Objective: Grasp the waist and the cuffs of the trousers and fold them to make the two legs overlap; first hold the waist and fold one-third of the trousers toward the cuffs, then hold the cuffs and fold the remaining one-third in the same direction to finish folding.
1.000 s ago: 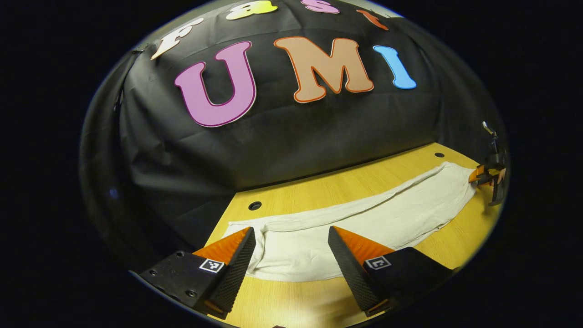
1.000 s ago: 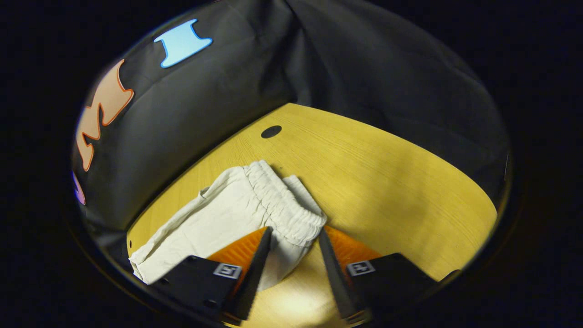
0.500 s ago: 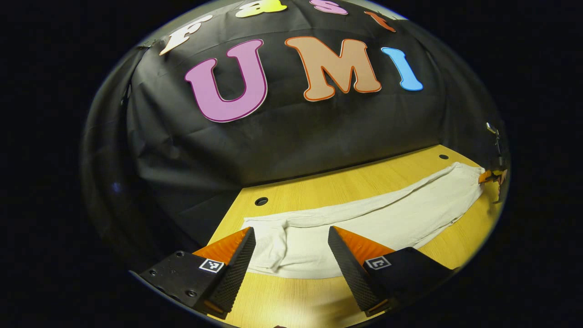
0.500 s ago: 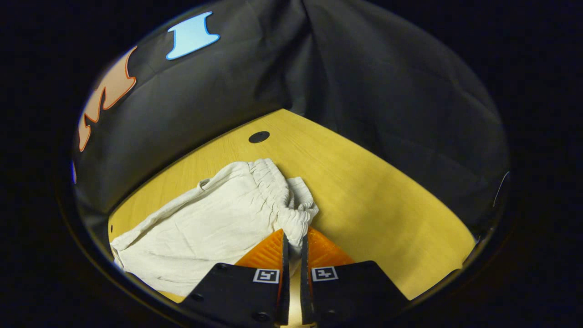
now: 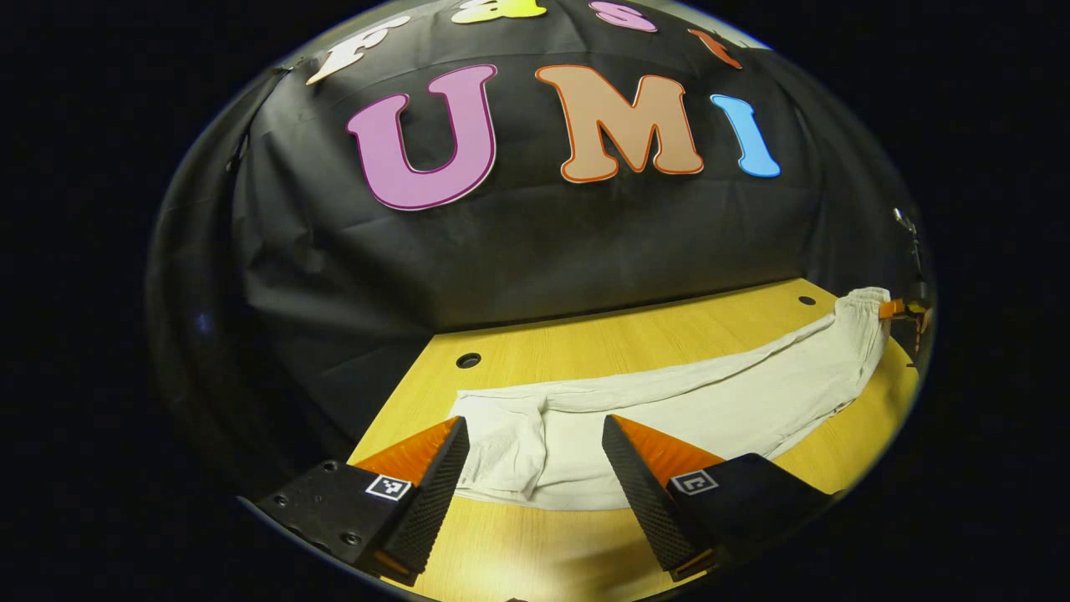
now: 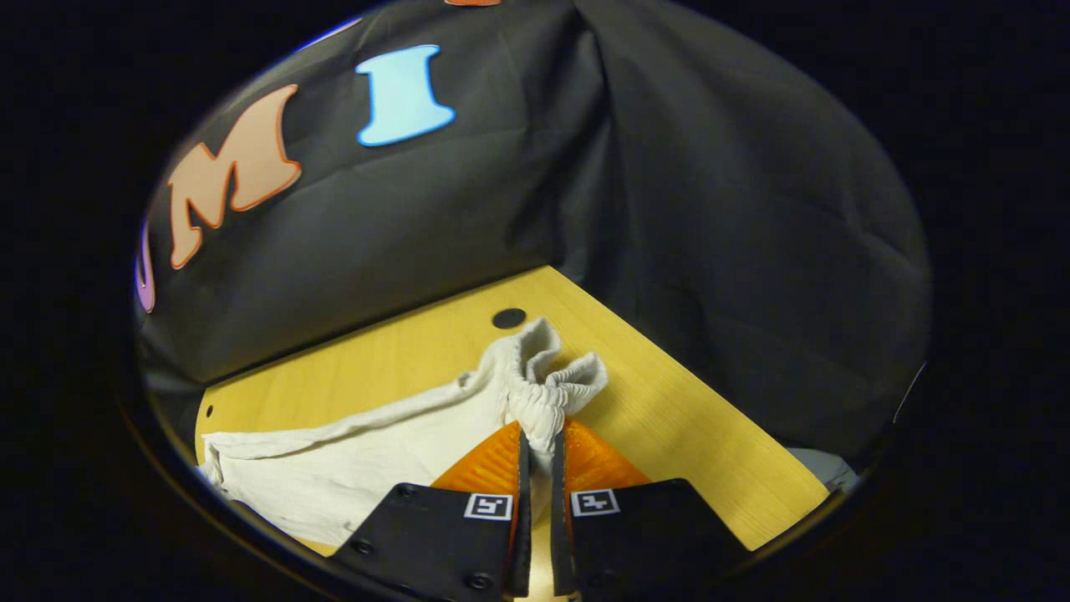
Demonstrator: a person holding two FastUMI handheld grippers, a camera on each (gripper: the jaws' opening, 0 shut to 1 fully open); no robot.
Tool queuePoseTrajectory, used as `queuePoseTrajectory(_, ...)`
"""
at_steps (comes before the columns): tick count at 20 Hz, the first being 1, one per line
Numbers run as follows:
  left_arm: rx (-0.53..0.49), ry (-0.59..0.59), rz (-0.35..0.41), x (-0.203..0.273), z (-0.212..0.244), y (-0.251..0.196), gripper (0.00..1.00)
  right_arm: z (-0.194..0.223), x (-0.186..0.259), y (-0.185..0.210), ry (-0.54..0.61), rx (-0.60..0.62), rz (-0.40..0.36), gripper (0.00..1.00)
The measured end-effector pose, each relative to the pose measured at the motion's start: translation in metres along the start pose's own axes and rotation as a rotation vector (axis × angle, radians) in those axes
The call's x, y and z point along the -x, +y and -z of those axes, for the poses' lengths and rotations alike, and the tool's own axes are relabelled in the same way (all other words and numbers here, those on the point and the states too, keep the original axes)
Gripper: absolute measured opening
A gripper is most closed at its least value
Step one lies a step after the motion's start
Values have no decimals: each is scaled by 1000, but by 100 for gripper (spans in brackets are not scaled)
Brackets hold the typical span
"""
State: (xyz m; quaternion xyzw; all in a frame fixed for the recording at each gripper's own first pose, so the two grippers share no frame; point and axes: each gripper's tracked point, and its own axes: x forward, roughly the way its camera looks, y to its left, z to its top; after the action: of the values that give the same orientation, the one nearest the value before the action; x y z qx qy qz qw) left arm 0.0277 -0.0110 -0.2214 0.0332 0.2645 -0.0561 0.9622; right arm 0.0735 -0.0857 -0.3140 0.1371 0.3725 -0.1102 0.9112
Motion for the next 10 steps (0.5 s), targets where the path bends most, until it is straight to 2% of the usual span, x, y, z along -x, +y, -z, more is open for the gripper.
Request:
queuePoseTrajectory(1,3,-2,0,1,0,2,96,-6,9,10,-18,13,-33,12)
queuePoseTrajectory(2,6,-4,-1,3,1,3,96,-4,13,-4,-35,25,-67,12)
queuePoseTrajectory(6,23,3,-12,5,7,17,96,-16,43,3,-89,79,-191,12)
queuePoseTrajectory(10,45,5,-36,10,12,36,96,-27,65,7,-132,163,-277,12)
